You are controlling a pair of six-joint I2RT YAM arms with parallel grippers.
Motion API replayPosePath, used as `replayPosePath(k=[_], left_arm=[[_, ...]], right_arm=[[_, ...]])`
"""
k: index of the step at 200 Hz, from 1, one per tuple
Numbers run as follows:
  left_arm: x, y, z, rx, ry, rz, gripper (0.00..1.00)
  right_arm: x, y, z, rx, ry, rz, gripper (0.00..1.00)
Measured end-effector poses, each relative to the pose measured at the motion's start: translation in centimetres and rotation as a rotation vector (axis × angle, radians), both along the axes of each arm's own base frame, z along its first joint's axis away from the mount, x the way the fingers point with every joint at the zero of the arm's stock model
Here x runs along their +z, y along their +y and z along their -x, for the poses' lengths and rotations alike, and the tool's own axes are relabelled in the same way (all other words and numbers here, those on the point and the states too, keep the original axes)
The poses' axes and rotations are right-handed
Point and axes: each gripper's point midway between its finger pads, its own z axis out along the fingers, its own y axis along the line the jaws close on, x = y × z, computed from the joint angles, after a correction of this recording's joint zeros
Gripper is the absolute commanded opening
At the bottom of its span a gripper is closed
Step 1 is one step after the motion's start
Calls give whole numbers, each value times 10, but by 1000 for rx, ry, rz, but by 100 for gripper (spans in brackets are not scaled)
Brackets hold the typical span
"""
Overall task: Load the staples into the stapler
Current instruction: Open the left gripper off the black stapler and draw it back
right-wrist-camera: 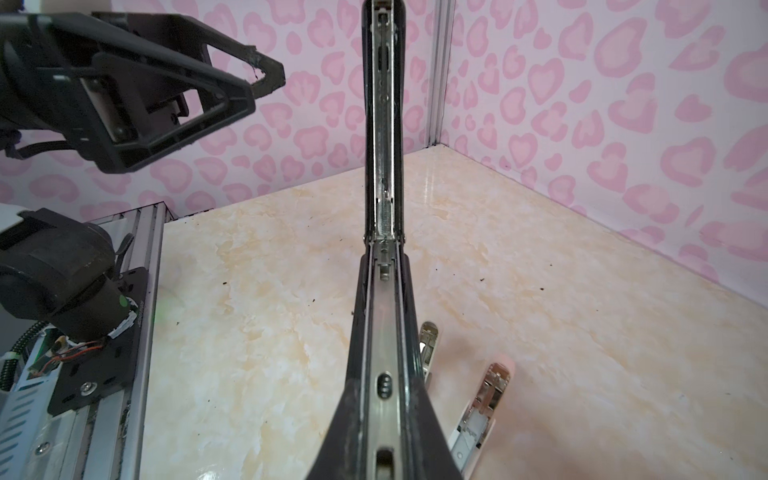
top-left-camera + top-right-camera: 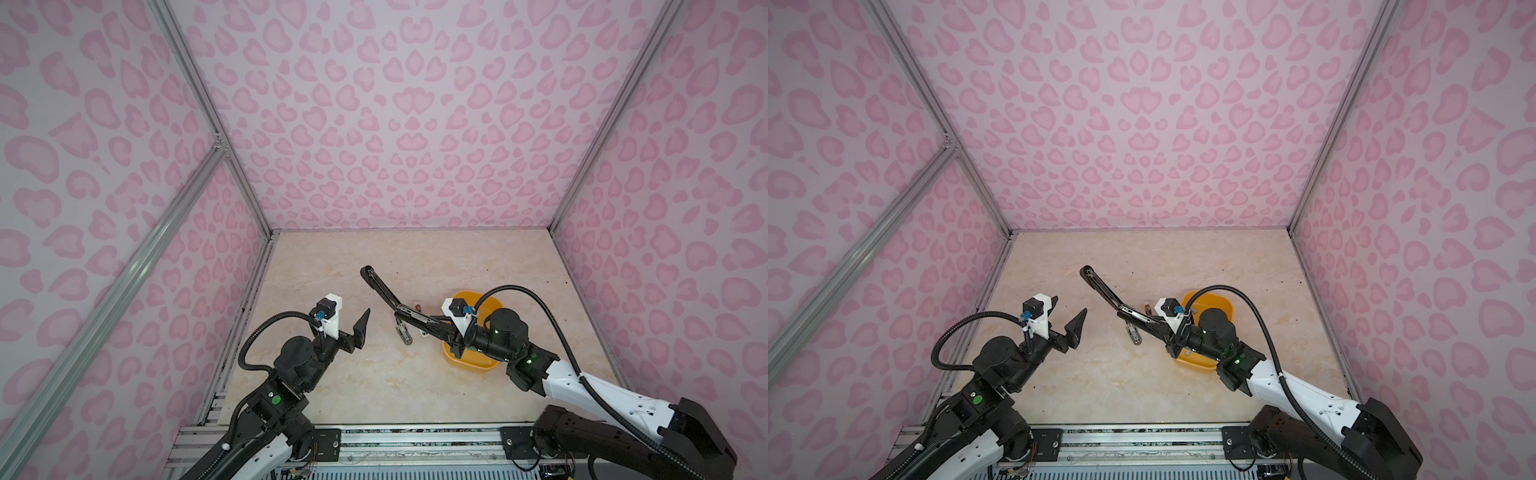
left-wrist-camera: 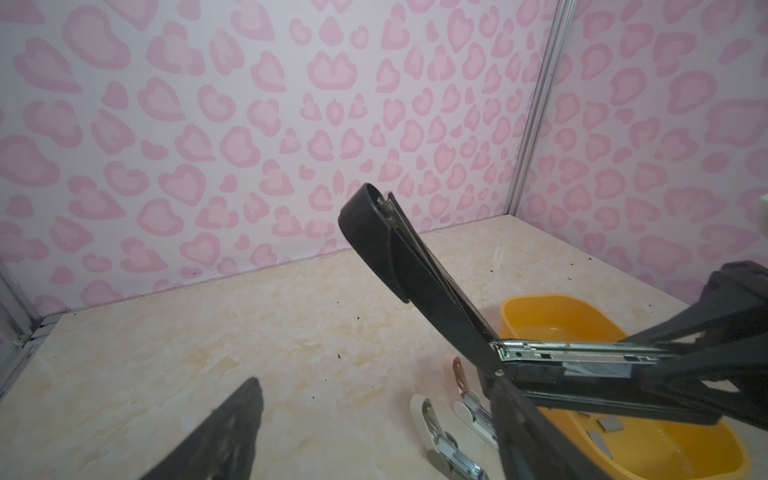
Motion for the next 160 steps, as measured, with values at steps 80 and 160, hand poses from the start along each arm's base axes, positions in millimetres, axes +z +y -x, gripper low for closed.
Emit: replayPosePath(k=[80, 160], left_arm=[[-6, -6, -16, 38, 101, 23, 99], [-49, 31, -42, 318, 233, -72, 97]], right_arm=[[-24, 28, 5, 3, 43, 125, 0], [-25, 7, -4, -147, 71, 63, 0]])
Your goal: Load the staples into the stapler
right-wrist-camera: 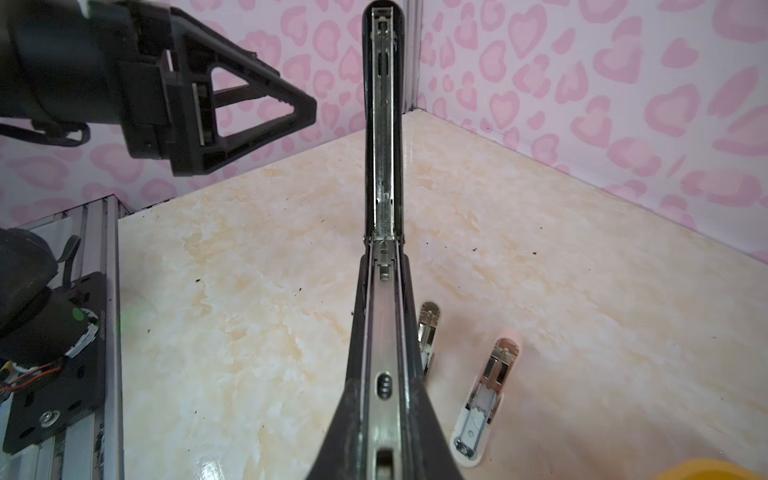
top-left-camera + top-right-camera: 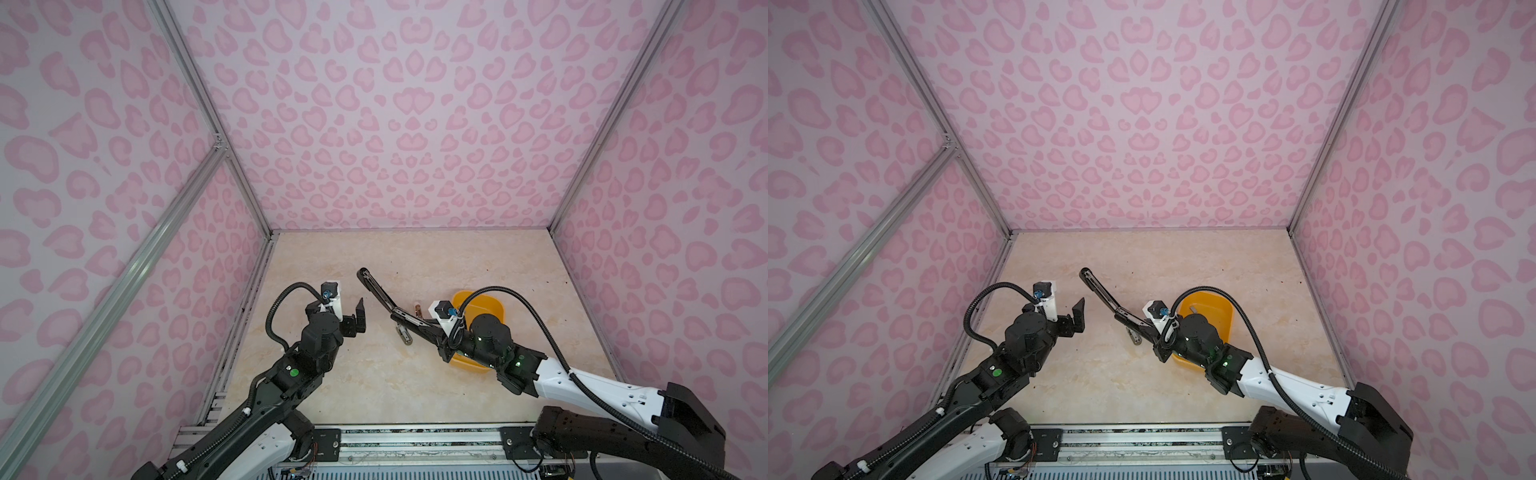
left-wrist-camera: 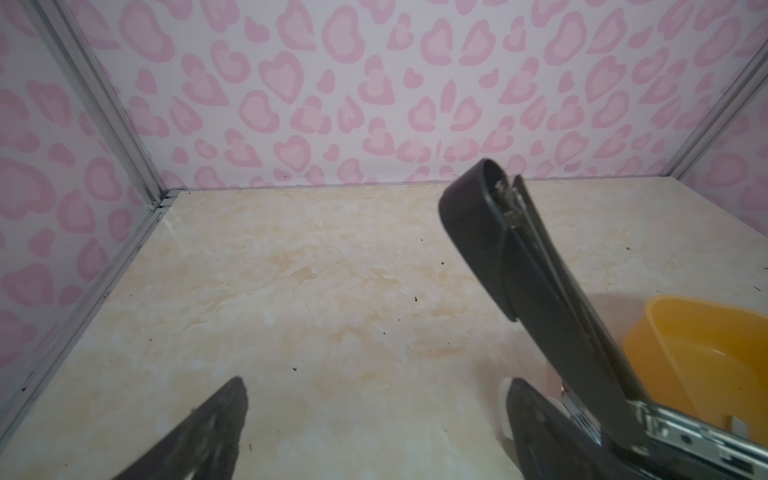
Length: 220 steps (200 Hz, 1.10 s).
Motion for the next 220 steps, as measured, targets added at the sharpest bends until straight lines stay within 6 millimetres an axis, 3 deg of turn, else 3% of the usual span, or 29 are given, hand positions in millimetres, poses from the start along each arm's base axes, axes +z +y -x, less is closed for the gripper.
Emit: replayPosePath(k=[38, 116, 183, 220], left_arm=[[5, 6, 0, 18, -14, 18, 97], [30, -12, 16, -131, -95, 138, 97], [18, -34, -9, -126, 15, 170, 97], [-3, -28, -21, -48, 76, 122, 97]], right_arm=[[10, -7, -6, -61, -4, -45, 0], [14, 6, -9, -43, 26, -27, 0], [2, 27, 5, 16, 66, 22, 0], [-1, 23, 3, -1, 64, 28, 0]])
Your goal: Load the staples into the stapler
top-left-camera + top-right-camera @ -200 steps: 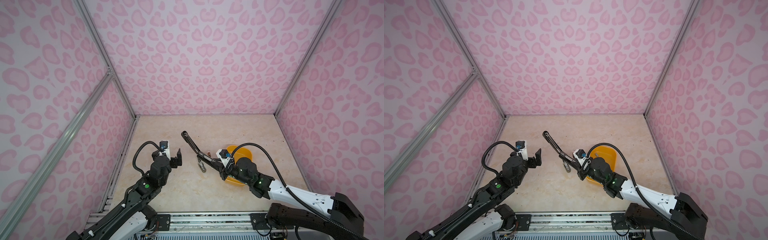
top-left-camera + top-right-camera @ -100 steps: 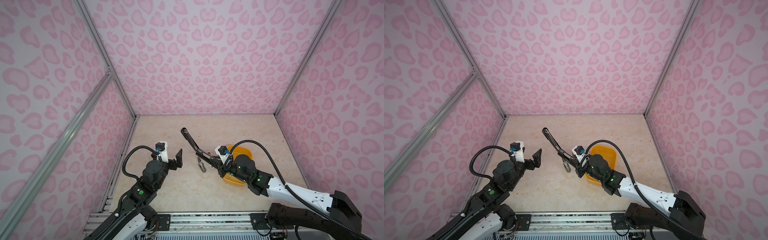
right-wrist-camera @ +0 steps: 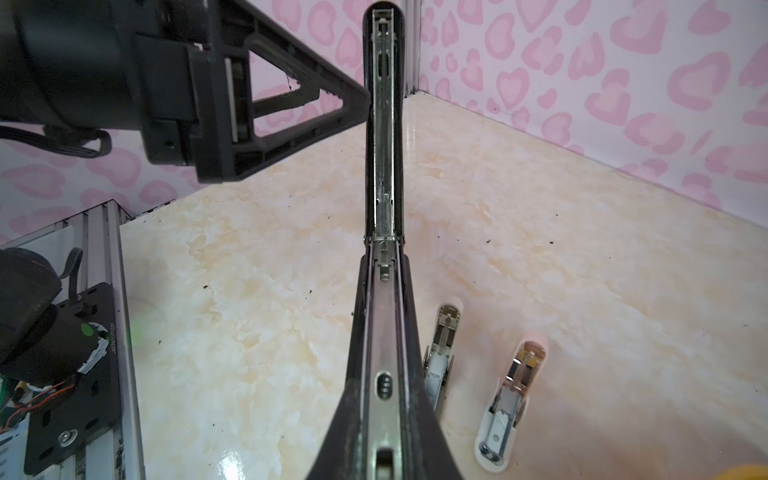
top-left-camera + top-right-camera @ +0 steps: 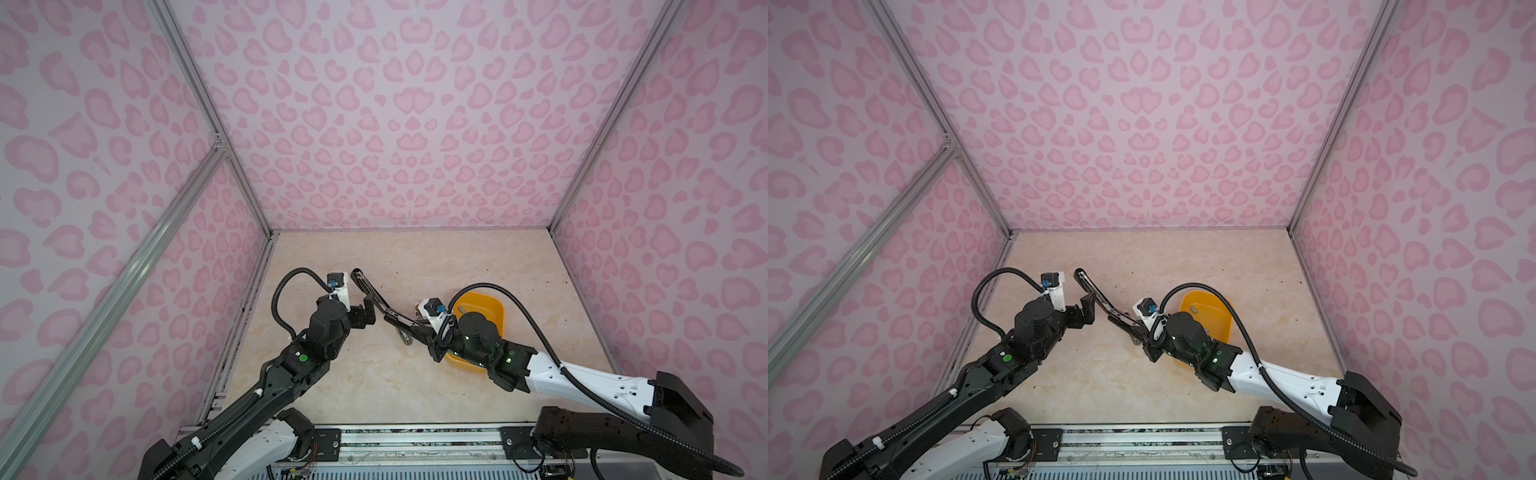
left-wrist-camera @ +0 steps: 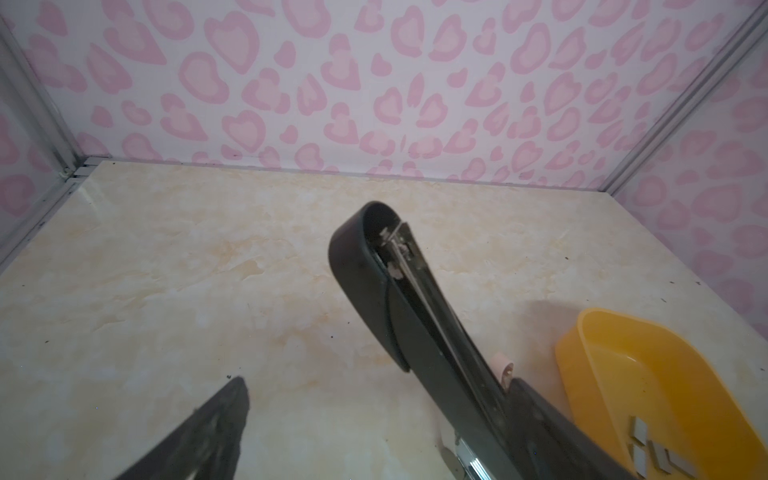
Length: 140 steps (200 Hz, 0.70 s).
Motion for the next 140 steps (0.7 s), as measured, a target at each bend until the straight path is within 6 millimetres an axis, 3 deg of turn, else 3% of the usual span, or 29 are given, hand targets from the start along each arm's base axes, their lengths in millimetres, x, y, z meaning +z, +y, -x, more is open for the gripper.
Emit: replayPosePath(k=[72, 140], left_arm=[[-11, 12, -8, 92, 41, -60, 97], [15, 20, 14, 52, -71, 47, 97]], right_arm=[[3, -6, 1, -31, 10, -52, 0], [-1, -3, -12, -105, 33, -50, 0]])
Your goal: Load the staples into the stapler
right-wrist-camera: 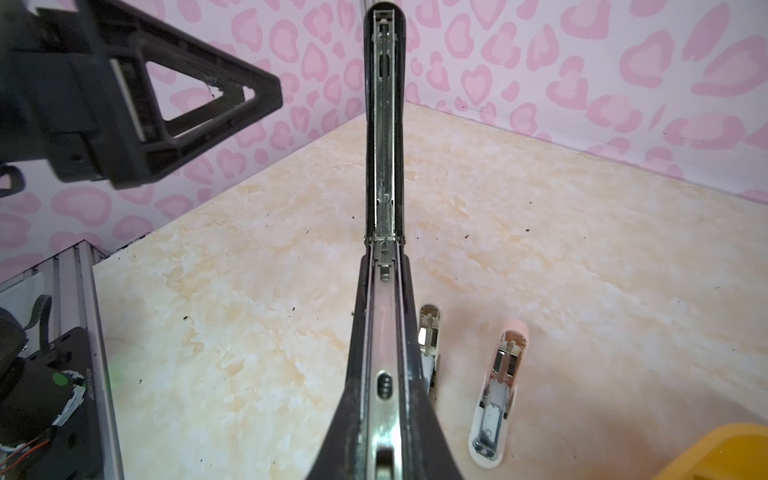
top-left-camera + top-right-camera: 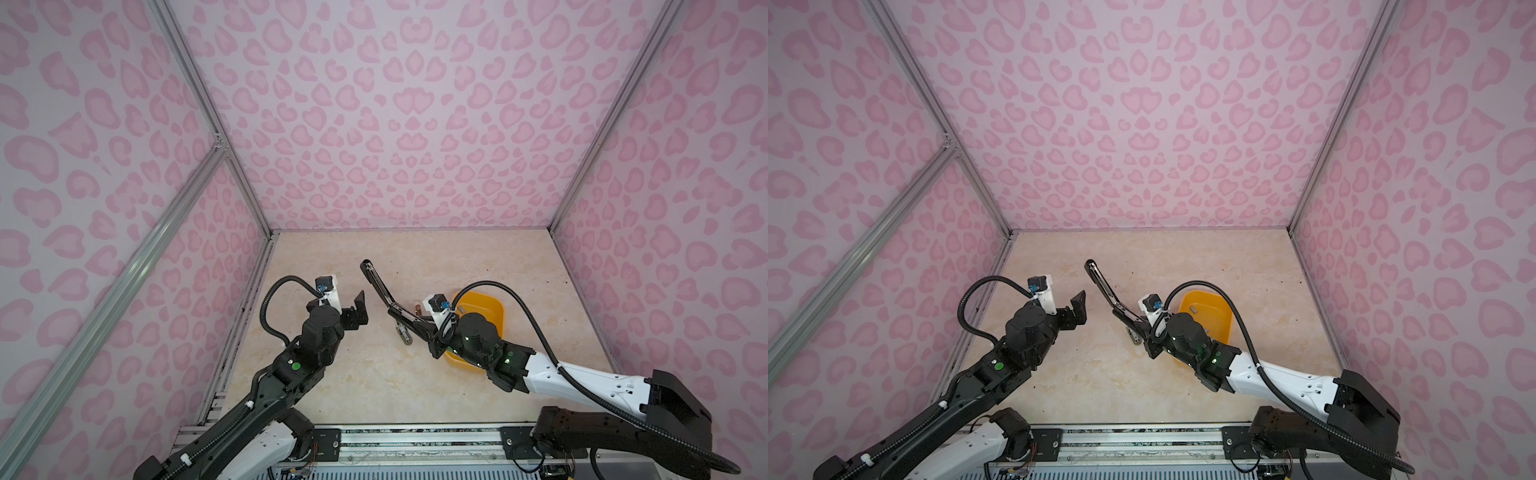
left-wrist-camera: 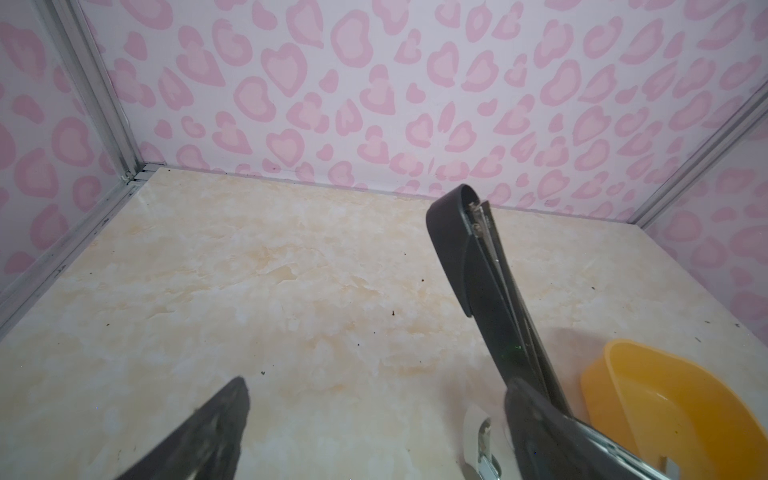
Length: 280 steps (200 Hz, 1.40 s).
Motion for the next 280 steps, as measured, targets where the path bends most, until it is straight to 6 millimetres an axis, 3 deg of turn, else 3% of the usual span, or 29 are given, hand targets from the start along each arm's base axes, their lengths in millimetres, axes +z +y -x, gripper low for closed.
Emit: replayPosePath(k=[109, 186, 234, 248, 266, 280], left_arm=[[-8, -14, -15, -13, 41, -15, 97], [-38, -2, -33, 106, 139, -135, 97], [-36, 2, -32, 120, 136, -138, 97], [-28, 8, -23, 121, 107, -109, 97], [6, 26, -7, 160, -16, -16, 97], [13, 36, -1, 193, -59, 10, 97]], right_arm=[[-3, 28, 20, 97, 21, 10, 0], [6, 18, 24, 85, -1, -33, 0], [6, 16, 24, 78, -4, -39, 0], [6, 16, 26, 15, -24, -41, 0], [-1, 19, 36, -37, -25, -49, 0], [-8, 21, 38, -106, -31, -42, 0]])
